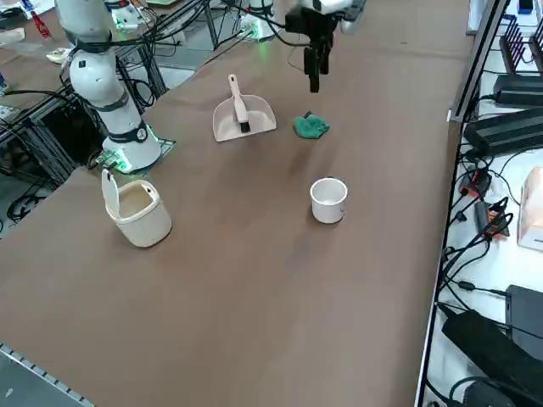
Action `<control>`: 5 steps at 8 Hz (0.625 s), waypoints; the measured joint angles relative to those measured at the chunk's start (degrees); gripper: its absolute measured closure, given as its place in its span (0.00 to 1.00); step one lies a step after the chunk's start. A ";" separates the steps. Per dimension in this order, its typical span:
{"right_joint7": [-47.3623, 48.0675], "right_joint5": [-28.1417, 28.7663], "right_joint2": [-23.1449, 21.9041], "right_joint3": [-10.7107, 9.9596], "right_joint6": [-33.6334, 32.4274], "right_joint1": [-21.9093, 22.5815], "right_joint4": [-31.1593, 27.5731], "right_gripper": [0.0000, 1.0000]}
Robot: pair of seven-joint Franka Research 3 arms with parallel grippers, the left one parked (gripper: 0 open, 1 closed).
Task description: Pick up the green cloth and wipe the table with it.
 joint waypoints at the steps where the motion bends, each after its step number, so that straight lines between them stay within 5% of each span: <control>1: -0.42 -1.35 -0.87 -1.23 -2.84 -0.23 1.51 0.00; 2: -0.62 -2.44 -1.59 -0.67 -5.72 -1.93 3.29 0.00; 3: -1.71 -3.51 -2.95 3.42 -7.81 -7.11 4.48 0.00; 5: -4.32 -5.69 -6.85 16.16 -10.36 -21.89 4.65 0.00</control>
